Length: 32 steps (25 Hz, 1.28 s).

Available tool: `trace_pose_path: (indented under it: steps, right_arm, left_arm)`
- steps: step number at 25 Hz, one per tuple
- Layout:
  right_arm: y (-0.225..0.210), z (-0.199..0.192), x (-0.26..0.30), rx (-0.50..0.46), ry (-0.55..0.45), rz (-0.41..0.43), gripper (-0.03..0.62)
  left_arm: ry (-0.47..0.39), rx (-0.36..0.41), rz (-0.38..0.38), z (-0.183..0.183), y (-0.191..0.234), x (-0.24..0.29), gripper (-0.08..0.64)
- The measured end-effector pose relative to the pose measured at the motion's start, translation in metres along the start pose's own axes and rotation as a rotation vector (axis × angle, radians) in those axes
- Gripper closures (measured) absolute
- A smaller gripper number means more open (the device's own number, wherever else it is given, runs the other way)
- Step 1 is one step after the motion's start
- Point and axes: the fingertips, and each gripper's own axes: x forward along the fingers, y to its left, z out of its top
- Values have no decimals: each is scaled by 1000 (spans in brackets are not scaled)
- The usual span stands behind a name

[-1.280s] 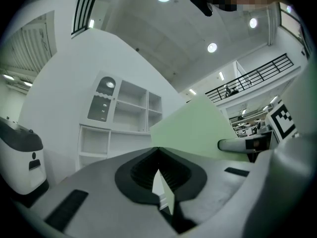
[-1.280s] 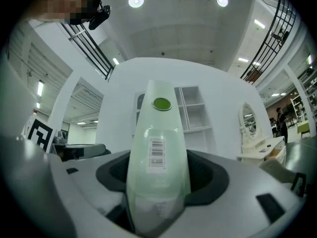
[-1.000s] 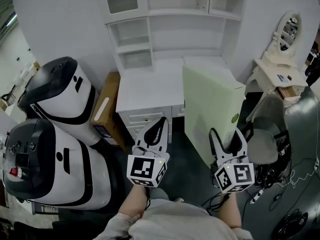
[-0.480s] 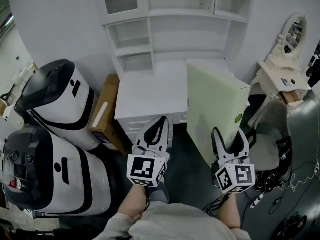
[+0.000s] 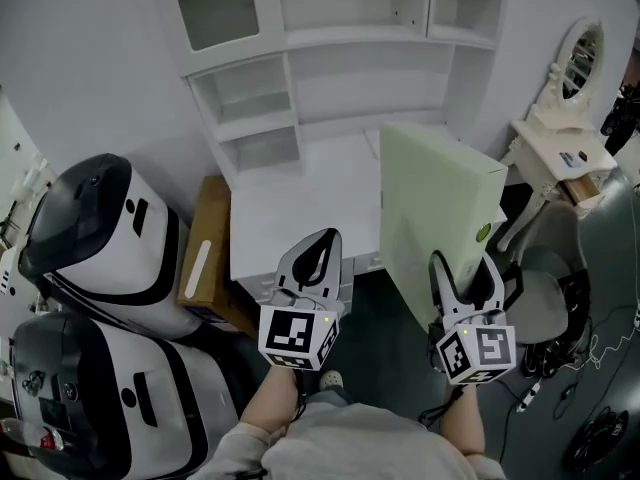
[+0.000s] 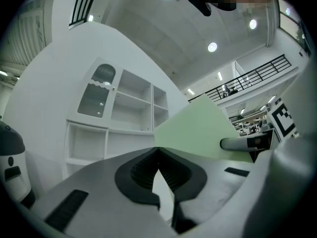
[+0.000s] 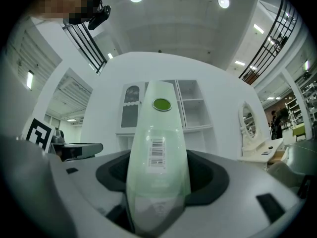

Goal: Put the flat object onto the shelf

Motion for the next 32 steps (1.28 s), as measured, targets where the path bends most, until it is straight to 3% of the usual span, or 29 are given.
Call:
trace_pose_path:
  steps: [12,18,25,32]
  right_arm:
    - [30,-13,74,3,-16,-80,299]
    - [34,-18,88,13,-13,-93,300]
    - [23,-18,112,9,-12,-94,299]
    - [-9,-15,147,5,-14,-51,300]
  left_arm:
    - [-3,1,-79,-9,76,50,545]
    - [4,-13,-93,-19,92,62,546]
    - [2,-24,-82,-24,101,86,546]
    - [-5,-21,-17,-27,103,124,546]
